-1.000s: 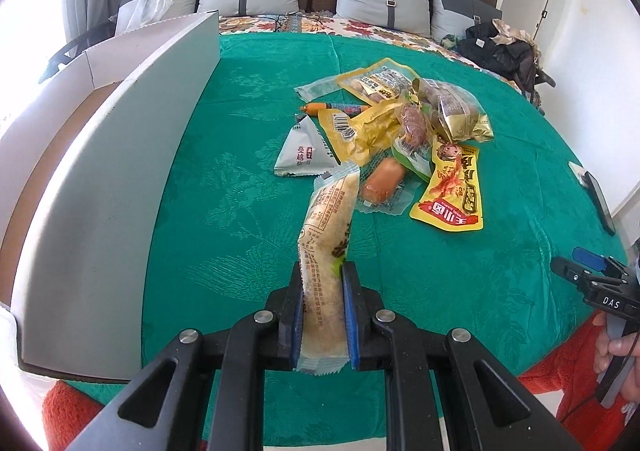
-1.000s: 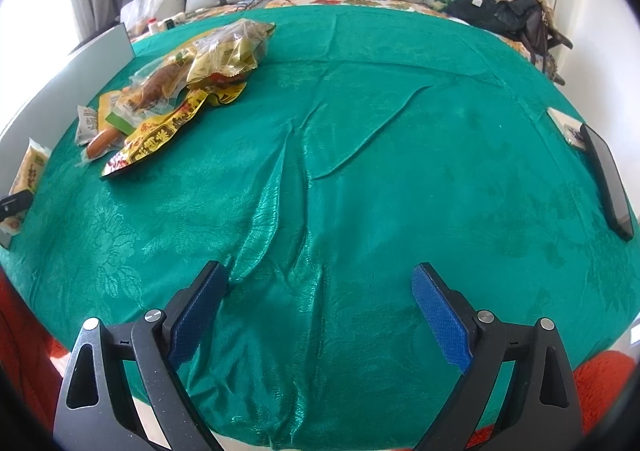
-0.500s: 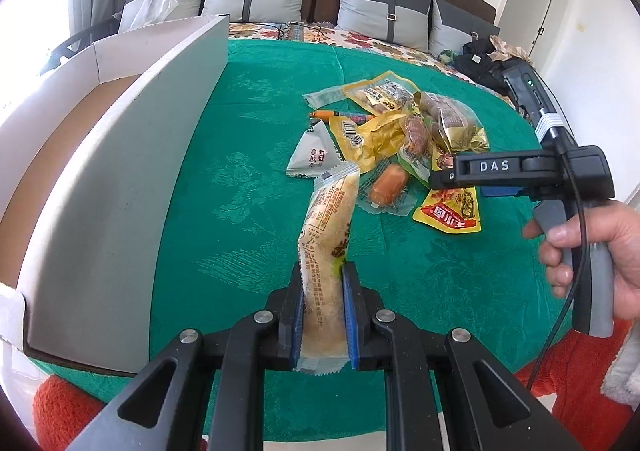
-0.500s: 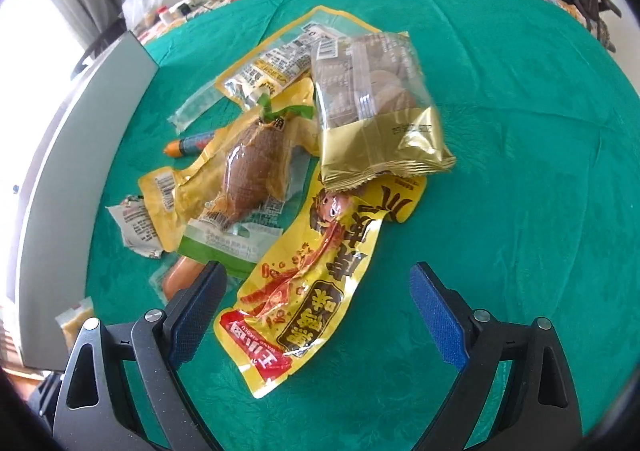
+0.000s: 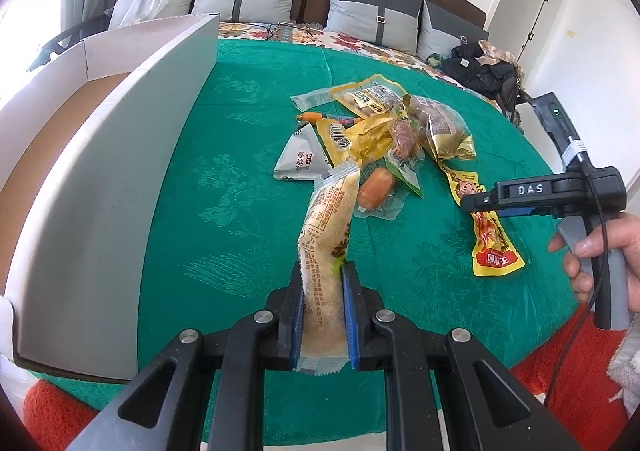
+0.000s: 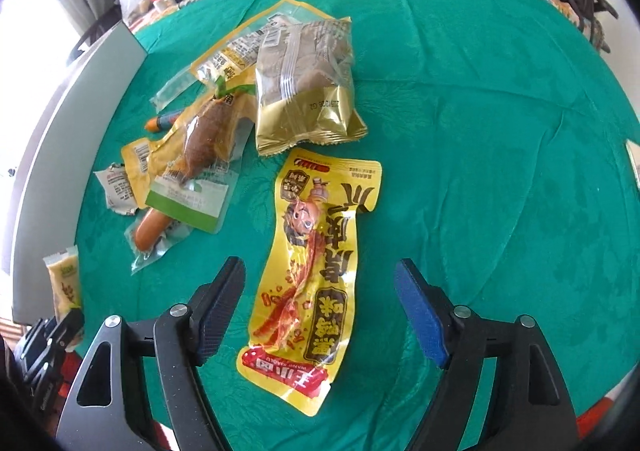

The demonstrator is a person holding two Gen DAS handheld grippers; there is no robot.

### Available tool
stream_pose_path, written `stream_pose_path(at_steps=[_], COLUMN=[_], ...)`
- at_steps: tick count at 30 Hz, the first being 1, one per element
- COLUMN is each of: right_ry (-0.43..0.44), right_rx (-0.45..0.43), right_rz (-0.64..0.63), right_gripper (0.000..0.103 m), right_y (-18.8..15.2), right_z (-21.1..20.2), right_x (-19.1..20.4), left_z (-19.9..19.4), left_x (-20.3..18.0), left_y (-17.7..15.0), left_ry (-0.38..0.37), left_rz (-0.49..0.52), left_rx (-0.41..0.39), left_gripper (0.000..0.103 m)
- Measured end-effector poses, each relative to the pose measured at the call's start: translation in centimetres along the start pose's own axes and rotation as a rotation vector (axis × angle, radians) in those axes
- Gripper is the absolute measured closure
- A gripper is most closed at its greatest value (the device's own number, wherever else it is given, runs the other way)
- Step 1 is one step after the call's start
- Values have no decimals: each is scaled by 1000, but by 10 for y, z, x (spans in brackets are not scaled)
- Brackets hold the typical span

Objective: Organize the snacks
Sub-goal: 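Hold the bread stick in the left tool while the right tool grasps the yellow snack packet, then carry both snacks into the white box while opening both tools to release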

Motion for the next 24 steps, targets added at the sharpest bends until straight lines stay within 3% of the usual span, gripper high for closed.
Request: stream_pose_path(at_steps=[1, 2, 3, 5, 9, 13, 17, 20, 24], right_ry=[-26, -91, -135, -102, -45, 50, 246, 349, 450], right_rx=[56, 29, 29, 6, -16, -51, -102, -137, -180], right_rz=[-30, -118, -200, -218, -155, -48, 113, 155, 94], right_gripper=[22, 22, 27, 45, 62, 63, 63, 63, 63], right_y=[-3, -6, -12, -22, -37, -43, -45, -36, -19], right_z=[12, 12, 14, 7, -14, -37, -58, -74, -102], right_x=[8, 18, 28, 30, 10, -20, -38, -19, 32], left_z=[-3, -6, -9, -14, -17, -29, -54, -78, -112], left_x=[0, 0, 1, 2, 1, -4, 0, 12, 45], left_y=[0, 0, 0, 2, 7, 14, 27, 41, 66], left_ry=[2, 2, 2, -7, -27, -61, -101, -122, -97], left_rz=[3, 5, 6, 0, -14, -32, -76, -122, -176], left_rx=[-7, -15, -23, -41, -51, -74, -112, -151, -204], left_gripper=[87, 87, 87, 87, 87, 87, 87, 87, 87])
Point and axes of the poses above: each gripper's, at about its wrist camera, not at the fingertips, and z roughly the way its jaws point, x to its left, y to its top, the point moved 3 cm from there along z, roughly the way its jaws point, and after that the axes turned 2 degrees about y, right-handed, at the moved point
